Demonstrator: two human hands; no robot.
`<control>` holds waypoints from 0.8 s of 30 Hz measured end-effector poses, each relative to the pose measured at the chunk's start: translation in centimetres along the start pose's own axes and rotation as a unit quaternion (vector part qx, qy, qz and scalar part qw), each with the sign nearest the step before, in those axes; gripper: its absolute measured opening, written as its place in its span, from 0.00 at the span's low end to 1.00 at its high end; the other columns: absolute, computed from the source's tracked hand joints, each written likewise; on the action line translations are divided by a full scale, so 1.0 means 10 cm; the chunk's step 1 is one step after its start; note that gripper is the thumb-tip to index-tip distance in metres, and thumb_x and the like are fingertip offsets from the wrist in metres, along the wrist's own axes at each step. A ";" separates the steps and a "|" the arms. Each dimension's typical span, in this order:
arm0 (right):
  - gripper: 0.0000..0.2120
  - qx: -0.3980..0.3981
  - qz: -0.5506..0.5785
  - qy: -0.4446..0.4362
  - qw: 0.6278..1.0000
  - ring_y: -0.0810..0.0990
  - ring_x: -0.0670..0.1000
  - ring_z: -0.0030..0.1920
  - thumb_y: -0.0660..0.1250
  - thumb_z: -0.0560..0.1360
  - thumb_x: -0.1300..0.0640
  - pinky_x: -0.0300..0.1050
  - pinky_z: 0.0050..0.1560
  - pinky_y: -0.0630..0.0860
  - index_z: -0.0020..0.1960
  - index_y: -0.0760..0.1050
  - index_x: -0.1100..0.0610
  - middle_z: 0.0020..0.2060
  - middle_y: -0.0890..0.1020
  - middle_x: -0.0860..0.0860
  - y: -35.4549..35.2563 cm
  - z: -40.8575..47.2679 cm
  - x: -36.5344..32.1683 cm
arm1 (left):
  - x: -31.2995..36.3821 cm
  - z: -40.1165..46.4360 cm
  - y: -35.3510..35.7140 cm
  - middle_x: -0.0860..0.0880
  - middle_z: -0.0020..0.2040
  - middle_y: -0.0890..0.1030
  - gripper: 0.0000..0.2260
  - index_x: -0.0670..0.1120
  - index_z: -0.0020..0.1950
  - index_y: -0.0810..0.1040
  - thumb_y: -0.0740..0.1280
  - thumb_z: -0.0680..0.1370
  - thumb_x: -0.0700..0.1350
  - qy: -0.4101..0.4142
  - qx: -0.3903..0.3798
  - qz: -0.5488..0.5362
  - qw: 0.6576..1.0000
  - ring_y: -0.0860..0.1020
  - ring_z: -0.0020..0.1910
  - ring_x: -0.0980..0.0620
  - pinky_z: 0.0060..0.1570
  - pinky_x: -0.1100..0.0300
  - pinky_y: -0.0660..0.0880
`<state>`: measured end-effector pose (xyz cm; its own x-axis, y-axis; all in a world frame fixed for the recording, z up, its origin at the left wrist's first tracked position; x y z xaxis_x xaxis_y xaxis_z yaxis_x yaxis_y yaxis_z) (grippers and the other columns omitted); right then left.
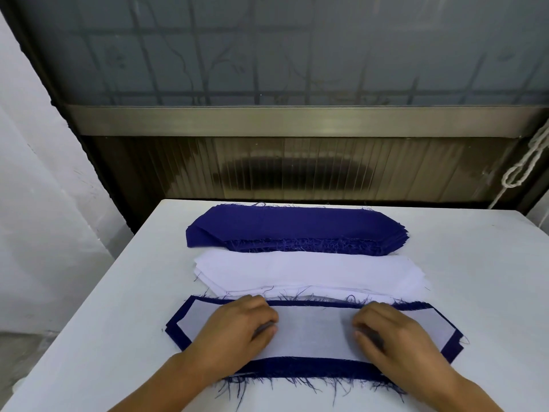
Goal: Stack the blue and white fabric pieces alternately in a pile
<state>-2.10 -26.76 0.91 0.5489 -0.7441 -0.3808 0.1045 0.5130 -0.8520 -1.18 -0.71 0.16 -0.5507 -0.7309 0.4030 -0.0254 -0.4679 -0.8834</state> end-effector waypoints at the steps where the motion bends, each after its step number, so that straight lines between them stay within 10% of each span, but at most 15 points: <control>1: 0.02 -0.023 0.003 0.020 1.000 0.74 0.39 0.39 0.67 0.75 0.56 0.30 0.39 0.69 0.44 0.78 0.49 0.41 0.76 0.38 0.05 0.03 0.02 | -0.02 0.03 0.04 0.60 0.44 0.75 0.07 0.53 0.49 0.79 0.63 0.79 0.52 -0.010 0.003 0.000 1.000 0.71 0.43 0.63 0.43 0.67 0.71; 14: 0.12 0.000 -0.073 0.195 0.978 0.73 0.46 0.29 0.73 0.68 0.60 0.45 0.30 0.74 0.34 0.73 0.48 0.31 0.74 0.43 -0.20 -0.06 0.59 | -0.56 -0.09 -0.23 0.58 0.33 0.72 0.10 0.50 0.35 0.76 0.76 0.67 0.39 -0.128 0.105 0.111 0.980 0.71 0.31 0.59 0.27 0.65 0.70; 24: 0.15 -0.013 -0.035 0.170 0.985 0.74 0.48 0.53 0.69 0.72 0.58 0.40 0.55 0.68 0.58 0.76 0.52 0.54 0.75 0.43 0.14 0.49 0.68 | -0.57 0.39 0.04 0.51 0.62 0.79 0.16 0.45 0.62 0.80 0.71 0.75 0.46 -0.092 0.107 0.101 0.985 0.76 0.61 0.51 0.62 0.60 0.67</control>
<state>5.83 -29.01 -1.14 0.2320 -0.8792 -0.4161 0.1087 0.4485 -0.8871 5.22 1.37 -1.55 -0.3655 -0.8883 0.2780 0.2560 -0.3831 -0.8875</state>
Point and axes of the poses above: each hand's wrist, its own z-axis towards the middle knuckle, its own y-axis out of the palm, x = y × z, the point moved 5 cm from there along z, towards the middle knuckle
